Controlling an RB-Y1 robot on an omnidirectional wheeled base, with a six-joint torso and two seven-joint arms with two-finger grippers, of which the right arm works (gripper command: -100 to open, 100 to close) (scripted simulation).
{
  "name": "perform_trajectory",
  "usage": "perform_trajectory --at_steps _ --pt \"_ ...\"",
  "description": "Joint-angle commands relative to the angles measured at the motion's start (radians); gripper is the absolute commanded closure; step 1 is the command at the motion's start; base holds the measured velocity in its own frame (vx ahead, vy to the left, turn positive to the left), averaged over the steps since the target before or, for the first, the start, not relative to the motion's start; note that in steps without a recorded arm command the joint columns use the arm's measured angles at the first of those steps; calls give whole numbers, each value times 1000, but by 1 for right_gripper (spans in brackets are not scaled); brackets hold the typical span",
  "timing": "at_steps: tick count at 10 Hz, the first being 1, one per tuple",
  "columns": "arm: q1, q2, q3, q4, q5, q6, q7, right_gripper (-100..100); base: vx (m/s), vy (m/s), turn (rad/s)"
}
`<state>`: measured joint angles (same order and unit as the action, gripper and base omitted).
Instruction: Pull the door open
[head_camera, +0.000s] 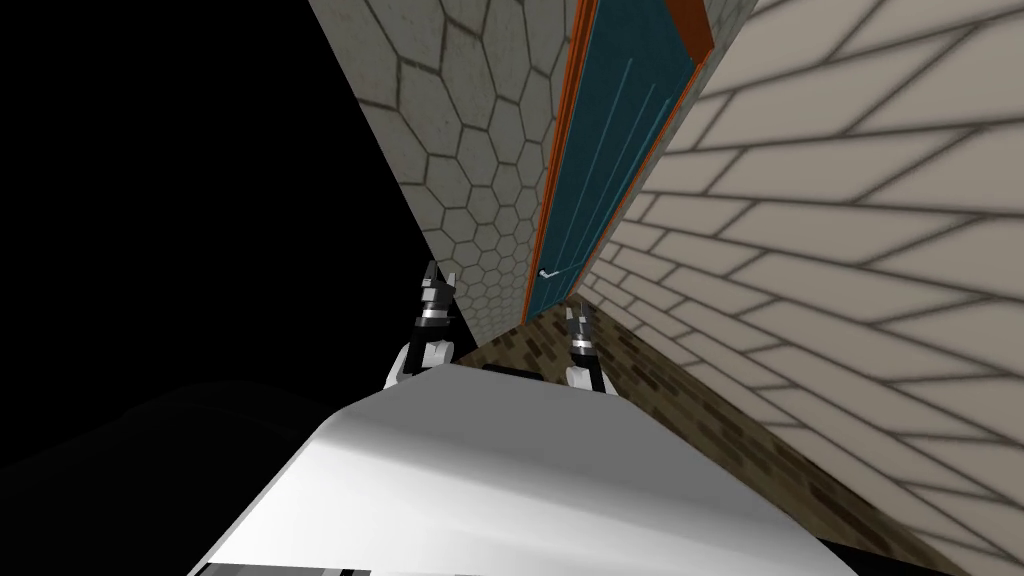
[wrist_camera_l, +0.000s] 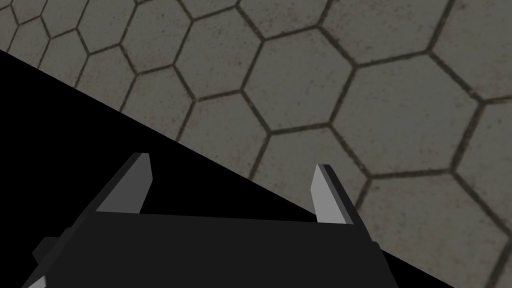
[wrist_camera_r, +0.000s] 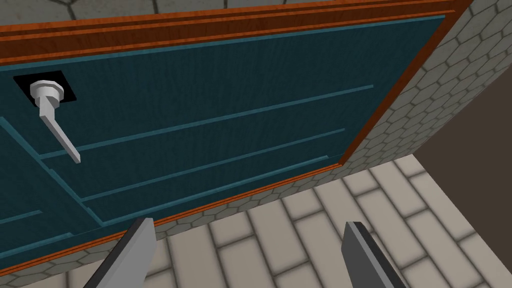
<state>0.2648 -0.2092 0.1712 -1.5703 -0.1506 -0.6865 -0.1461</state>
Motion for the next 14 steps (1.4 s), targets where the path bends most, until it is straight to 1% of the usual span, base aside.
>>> perform_trajectory --at_steps 1,2,3,6,14 --pt "-14 -12 8 44 -5 -14 -7 -100 84 -89 163" --pt "-22 -18 14 71 -9 -22 -10 -100 83 -81 165" --pt "-22 -18 14 71 -9 -22 -10 -100 42 -44 54" --pt "-47 -39 30 151 -18 -48 -22 -100 52 -48 146" --pt "-111 -91 72 363 -42 -115 -51 -100 70 -82 163"
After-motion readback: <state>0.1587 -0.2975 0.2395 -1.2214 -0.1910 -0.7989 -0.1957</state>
